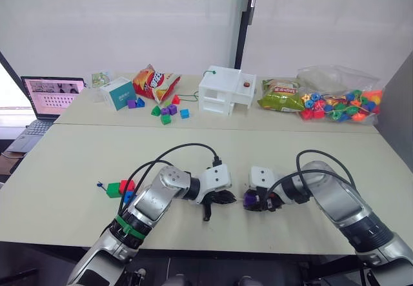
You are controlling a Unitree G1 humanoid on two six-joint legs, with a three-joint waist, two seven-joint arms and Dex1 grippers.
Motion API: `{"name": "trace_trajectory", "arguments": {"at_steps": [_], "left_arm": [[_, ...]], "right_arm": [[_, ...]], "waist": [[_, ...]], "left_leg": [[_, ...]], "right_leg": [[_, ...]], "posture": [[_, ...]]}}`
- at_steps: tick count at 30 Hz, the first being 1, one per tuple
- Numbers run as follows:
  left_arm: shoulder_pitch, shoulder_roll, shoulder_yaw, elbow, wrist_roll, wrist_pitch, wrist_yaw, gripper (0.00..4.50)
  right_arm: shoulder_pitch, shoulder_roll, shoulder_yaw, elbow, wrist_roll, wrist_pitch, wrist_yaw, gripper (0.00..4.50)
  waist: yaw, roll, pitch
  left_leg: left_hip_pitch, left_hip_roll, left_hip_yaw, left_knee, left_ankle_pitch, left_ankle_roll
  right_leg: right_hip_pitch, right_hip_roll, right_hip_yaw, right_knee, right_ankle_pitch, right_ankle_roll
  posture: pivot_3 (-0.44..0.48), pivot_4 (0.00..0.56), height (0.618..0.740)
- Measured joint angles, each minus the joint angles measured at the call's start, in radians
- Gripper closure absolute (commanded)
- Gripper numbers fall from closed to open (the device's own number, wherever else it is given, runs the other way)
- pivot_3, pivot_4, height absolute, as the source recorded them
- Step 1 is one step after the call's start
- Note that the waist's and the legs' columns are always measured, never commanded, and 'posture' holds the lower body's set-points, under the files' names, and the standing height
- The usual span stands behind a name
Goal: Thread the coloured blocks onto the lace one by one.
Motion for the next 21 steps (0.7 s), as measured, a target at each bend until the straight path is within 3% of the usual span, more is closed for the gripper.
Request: {"name": "trace_trajectory", "arguments": {"at_steps": [8, 21], "left_arm": [[-0.006, -0.037, 0.004, -0.064, -0.039, -0.001, 0.001, 1.49], [0.028, 0.088, 0.065, -0.097, -0.108, 0.021, -0.021, 1.49]], "right_arm": [[0.001, 0.036, 0.012, -0.026, 0.001, 0.003, -0.005, 3.13], [0.004, 0.037, 0.018, -0.034, 0.006, 0.002, -0.008, 3.13]], "waist": [[-0.008, 0.0, 0.0], [-0.007, 0.0, 0.0]], "left_leg": [[0.0, 0.001, 0.0, -0.001, 0.0, 0.0], [0.0, 0.001, 0.0, -0.001, 0.0, 0.0]], "right_leg": [[-0.001, 0.001, 0.001, 0.0, 0.0, 0.0], [-0.001, 0.001, 0.0, 0.0, 0.0, 0.0]], "posture": [[0.0, 0.15, 0.74], [0.0, 0.15, 0.74]]}}
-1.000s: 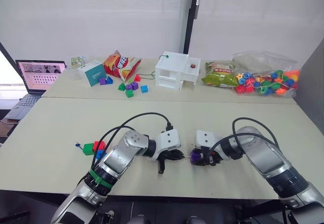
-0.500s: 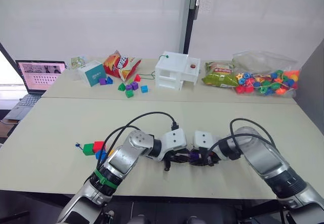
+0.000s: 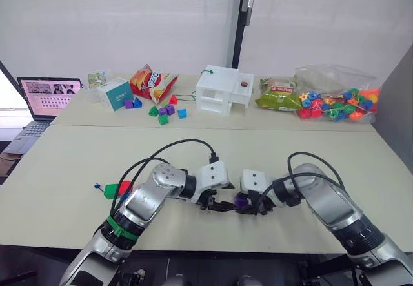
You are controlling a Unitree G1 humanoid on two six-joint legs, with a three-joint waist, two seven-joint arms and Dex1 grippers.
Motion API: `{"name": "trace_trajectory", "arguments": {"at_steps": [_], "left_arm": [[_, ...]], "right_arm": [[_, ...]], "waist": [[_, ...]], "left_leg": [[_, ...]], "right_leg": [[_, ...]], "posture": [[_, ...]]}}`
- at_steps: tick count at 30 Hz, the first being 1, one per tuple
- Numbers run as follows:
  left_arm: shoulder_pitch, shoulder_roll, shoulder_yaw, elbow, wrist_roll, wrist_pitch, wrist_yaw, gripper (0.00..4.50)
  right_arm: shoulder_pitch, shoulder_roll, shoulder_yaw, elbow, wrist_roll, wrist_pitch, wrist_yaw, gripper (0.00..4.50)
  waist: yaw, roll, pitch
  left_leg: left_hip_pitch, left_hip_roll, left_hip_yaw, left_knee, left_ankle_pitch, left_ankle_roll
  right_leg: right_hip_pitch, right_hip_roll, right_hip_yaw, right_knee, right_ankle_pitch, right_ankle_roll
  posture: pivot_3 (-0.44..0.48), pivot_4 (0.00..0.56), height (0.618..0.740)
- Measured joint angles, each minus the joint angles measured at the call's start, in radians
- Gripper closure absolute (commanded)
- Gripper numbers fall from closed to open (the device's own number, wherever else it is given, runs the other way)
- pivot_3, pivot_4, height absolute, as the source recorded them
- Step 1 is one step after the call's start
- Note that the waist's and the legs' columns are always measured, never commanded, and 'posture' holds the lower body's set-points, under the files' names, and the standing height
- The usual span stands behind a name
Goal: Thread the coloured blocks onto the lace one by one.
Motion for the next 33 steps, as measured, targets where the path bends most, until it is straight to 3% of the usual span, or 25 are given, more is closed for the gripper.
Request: {"name": "trace_trajectory", "arguments": {"at_steps": [9, 17, 26, 27, 33], "left_arm": [[0.085, 0.126, 0.037, 0.011, -0.038, -0.067, -0.059, 1.49], [0.097, 0.084, -0.007, 0.092, 0.031, -0.187, -0.032, 1.49], [0.094, 0.036, -0.012, 0.137, 0.064, -0.242, -0.008, 4.29], [0.094, 0.03, -0.015, 0.137, 0.065, -0.242, -0.009, 4.45], [0.094, 0.01, -0.016, 0.137, 0.069, -0.234, -0.008, 4.45]], "right_arm": [[0.003, -0.004, 0.003, 0.0, 0.017, -0.002, -0.014, 3.13], [0.002, -0.004, 0.008, -0.002, 0.029, -0.002, -0.02, 3.13], [0.003, -0.014, 0.014, -0.011, 0.034, -0.001, -0.022, 3.13], [0.003, -0.014, 0.014, -0.011, 0.034, 0.0, -0.023, 3.13], [0.005, -0.021, 0.014, -0.017, 0.035, 0.004, -0.03, 3.13]], "waist": [[-0.002, 0.0, 0.0], [0.004, 0.0, 0.0], [0.005, 0.0, 0.0], [0.005, 0.0, 0.0], [0.006, 0.0, 0.0]], "left_leg": [[0.0, 0.0, 0.0, -0.001, 0.0, 0.0], [0.0, -0.001, 0.0, -0.001, 0.0, 0.0], [-0.001, -0.001, 0.0, -0.001, 0.0, 0.0], [-0.001, -0.001, 0.0, -0.001, 0.0, 0.0], [-0.001, -0.001, 0.0, -0.001, 0.0, 0.0]], "right_leg": [[-0.001, 0.0, 0.0, 0.0, 0.0, 0.0], [-0.001, -0.001, 0.0, 0.0, 0.0, 0.0], [0.0, -0.001, 0.0, 0.0, 0.0, 0.0], [0.0, -0.001, 0.0, 0.0, 0.0, 0.0], [0.0, -0.002, -0.001, 0.0, 0.0, 0.0]], "posture": [[0.0, 0.15, 0.74], [0.0, 0.15, 0.74], [0.0, 0.15, 0.74], [0.0, 0.15, 0.74], [0.0, 0.15, 0.74]]}}
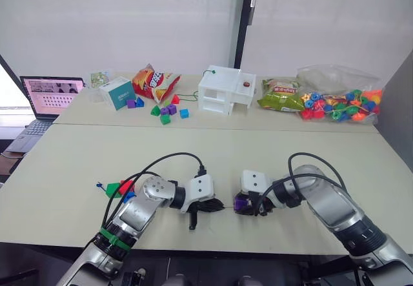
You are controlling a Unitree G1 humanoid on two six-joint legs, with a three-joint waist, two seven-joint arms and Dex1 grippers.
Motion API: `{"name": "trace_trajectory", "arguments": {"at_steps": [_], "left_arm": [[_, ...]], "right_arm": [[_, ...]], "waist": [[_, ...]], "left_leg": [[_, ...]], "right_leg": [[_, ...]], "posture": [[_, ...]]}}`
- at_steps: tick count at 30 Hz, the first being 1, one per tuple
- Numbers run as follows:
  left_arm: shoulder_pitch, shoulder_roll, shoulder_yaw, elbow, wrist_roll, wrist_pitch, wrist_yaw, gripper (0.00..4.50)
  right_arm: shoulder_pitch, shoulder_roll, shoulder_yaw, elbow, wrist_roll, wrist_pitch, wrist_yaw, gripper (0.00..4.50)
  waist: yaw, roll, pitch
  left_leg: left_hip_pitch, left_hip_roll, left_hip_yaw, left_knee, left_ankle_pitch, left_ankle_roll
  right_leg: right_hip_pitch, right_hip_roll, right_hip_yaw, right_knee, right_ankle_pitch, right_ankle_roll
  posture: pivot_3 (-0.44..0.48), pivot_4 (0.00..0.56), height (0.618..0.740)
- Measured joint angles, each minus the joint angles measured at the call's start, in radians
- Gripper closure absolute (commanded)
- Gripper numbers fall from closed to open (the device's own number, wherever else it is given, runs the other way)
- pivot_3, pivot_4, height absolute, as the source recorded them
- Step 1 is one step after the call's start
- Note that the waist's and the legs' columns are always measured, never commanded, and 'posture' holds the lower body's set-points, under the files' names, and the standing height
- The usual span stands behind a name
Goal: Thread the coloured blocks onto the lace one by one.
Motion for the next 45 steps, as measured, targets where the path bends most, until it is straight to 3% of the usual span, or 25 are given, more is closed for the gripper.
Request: {"name": "trace_trajectory", "arguments": {"at_steps": [25, 45], "left_arm": [[-0.037, -0.071, -0.005, -0.004, 0.0, 0.099, 0.037, 4.45], [-0.01, 0.07, 0.049, -0.044, -0.046, 0.071, -0.039, 4.45]], "right_arm": [[0.0, -0.006, -0.014, -0.011, 0.0, 0.006, -0.006, 3.13], [0.066, -0.078, -0.042, -0.053, 0.038, 0.012, -0.008, 3.13]], "waist": [[-0.002, 0.0, 0.0], [-0.002, 0.0, 0.0]], "left_leg": [[0.0, 0.0, 0.0, 0.0, 0.0, 0.0], [-0.001, 0.001, 0.0, 0.0, 0.0, 0.0]], "right_leg": [[0.0, 0.0, 0.0, 0.0, 0.0, 0.0], [-0.001, 0.001, 0.0, 0.0, 0.0, 0.0]], "posture": [[0.0, 0.15, 0.74], [0.0, 0.15, 0.74]]}}
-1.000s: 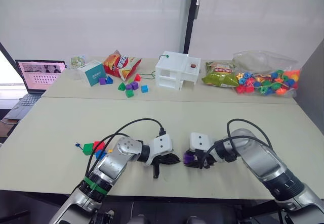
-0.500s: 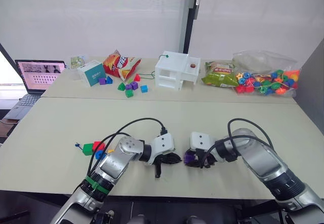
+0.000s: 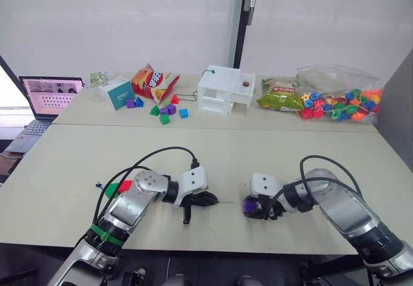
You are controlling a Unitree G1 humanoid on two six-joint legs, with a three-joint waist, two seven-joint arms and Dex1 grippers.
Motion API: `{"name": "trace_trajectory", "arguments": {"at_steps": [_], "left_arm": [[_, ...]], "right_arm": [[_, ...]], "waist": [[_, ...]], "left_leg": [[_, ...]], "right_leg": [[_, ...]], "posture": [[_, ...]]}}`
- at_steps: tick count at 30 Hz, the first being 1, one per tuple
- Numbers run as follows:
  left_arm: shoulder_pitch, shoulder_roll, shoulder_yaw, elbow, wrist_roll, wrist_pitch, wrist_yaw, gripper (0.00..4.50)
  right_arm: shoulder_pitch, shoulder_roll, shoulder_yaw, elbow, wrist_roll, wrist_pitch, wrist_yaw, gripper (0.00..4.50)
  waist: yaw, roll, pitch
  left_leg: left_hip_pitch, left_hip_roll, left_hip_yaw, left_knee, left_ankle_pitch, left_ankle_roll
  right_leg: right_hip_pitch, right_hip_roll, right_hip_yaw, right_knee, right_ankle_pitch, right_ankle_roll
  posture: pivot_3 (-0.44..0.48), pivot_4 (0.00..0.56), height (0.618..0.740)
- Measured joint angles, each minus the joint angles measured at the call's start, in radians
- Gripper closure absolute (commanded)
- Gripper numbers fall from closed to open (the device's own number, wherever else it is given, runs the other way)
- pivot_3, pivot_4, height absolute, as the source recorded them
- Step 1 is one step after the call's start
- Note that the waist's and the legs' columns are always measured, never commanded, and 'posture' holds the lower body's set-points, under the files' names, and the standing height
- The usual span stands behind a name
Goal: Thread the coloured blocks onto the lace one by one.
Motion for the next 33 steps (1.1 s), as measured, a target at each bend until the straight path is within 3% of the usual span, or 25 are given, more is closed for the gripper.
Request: {"name": "trace_trajectory", "arguments": {"at_steps": [3, 9, 17, 23, 24, 33], "left_arm": [[0.009, 0.005, -0.008, 0.005, 0.009, -0.025, 0.001, 4.45], [0.011, -0.01, -0.008, 0.03, 0.025, -0.061, 0.037, 2.51], [0.044, -0.007, -0.013, 0.028, 0.048, -0.111, 0.044, 2.51], [0.061, -0.028, -0.023, 0.029, 0.07, -0.154, 0.08, 4.35], [0.061, -0.029, -0.022, 0.029, 0.074, -0.156, 0.088, 4.44], [0.061, -0.049, -0.02, 0.031, 0.079, -0.149, 0.107, 4.44]], "right_arm": [[0.0, 0.0, 0.001, 0.0, 0.0, 0.004, -0.001, 3.13], [0.0, 0.003, 0.007, -0.014, 0.0, 0.013, -0.019, 3.13], [0.0, 0.003, 0.008, -0.021, 0.0, 0.032, -0.025, 3.13], [-0.001, 0.005, 0.008, -0.022, 0.0, 0.045, -0.028, 3.13], [-0.001, 0.007, 0.008, -0.022, 0.0, 0.047, -0.029, 3.13], [-0.007, 0.019, 0.012, -0.021, 0.0, 0.05, -0.029, 3.13]], "waist": [[0.001, 0.0, 0.0], [0.0, 0.0, 0.0], [0.0, 0.0, 0.0], [0.001, 0.0, 0.0], [0.001, 0.0, 0.0], [0.003, 0.0, 0.0]], "left_leg": [[0.0, 0.0, 0.0, 0.0, 0.0, 0.0], [0.0, 0.0, 0.0, 0.0, 0.0, 0.0], [0.0, 0.0, 0.0, 0.0, 0.0, 0.0], [0.001, 0.0, 0.0, 0.0, 0.0, 0.0], [0.001, 0.0, 0.0, 0.0, 0.0, 0.0], [0.001, -0.001, 0.0, 0.0, 0.0, 0.0]], "right_leg": [[0.0, 0.0, 0.0, 0.0, 0.0, 0.0], [0.0, 0.0, 0.0, 0.0, 0.0, 0.0], [0.0, 0.0, 0.0, 0.0, 0.0, 0.0], [0.001, -0.001, 0.0, 0.0, 0.0, 0.0], [0.001, -0.001, 0.0, 0.0, 0.0, 0.0], [0.002, -0.001, 0.0, 0.0, 0.0, 0.0]], "posture": [[0.0, 0.15, 0.74], [0.0, 0.15, 0.74], [0.0, 0.15, 0.74], [0.0, 0.15, 0.74], [0.0, 0.15, 0.74], [0.0, 0.15, 0.74]]}}
